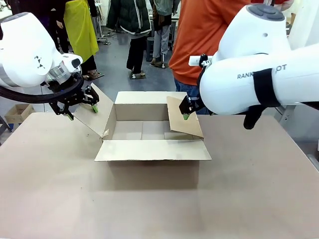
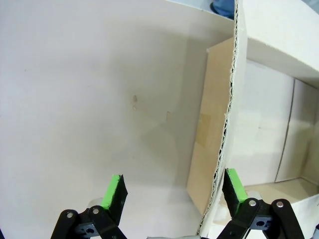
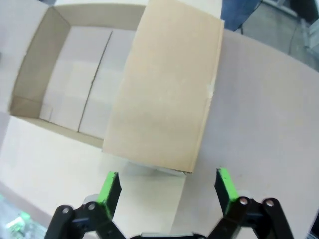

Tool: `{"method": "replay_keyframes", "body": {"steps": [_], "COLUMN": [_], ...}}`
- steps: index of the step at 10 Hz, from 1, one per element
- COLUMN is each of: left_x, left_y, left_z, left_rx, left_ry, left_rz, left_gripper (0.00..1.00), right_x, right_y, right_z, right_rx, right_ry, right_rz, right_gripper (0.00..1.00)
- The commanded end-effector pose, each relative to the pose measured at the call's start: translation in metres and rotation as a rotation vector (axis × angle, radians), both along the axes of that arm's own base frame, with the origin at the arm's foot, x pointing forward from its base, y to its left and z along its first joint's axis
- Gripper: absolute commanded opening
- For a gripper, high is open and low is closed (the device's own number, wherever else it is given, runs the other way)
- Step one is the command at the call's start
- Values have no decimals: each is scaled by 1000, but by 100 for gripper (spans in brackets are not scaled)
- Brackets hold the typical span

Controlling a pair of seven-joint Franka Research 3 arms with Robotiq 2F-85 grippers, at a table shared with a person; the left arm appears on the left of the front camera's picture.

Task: Pack the gift set into the box.
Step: Place both hands on the side flaps of the Package Box and spread them outward.

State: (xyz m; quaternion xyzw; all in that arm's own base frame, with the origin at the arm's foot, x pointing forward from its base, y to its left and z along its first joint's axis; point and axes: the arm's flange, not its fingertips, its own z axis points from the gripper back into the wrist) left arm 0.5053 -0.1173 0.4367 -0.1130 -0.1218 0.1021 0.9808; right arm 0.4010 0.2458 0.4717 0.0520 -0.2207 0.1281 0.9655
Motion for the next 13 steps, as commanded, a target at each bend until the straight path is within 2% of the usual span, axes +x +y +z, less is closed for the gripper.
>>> {"method": "replay_keyframes", "body": {"steps": [1, 2, 4, 6, 8, 9, 11, 12, 13], "left_x": [-1, -1, -1, -1, -1, -1, -1, -1, -1], "left_y": [0, 0, 0, 0, 0, 0, 0, 0, 0], "left_z": [2, 2, 2, 2, 2, 2, 2, 2, 2], "left_rx": [12, 12, 12, 12, 12, 12, 12, 12, 12], "left_ry": [-7, -7, -7, -7, -7, -7, -7, -7, -7], "left_rz": [16, 16, 16, 16, 16, 16, 16, 16, 16], "left_gripper": [100, 100, 100, 100, 100, 100, 100, 100, 100], "right_x": [22, 48, 83, 113, 129, 135, 145, 145, 145], "right_y": [19, 47, 86, 128, 154, 161, 158, 152, 146], "right_z": [12, 19, 25, 11, -13, -29, -59, -60, -62], "right_rx": [-60, -108, -194, -270, -365, -406, -479, -505, -522], "right_ry": [0, -22, 48, 95, 98, 117, 110, 73, 78], "right_rz": [-38, -22, -31, -100, -212, -226, -331, -379, -396], "right_gripper": [100, 100, 100, 100, 100, 100, 100, 100, 100]}}
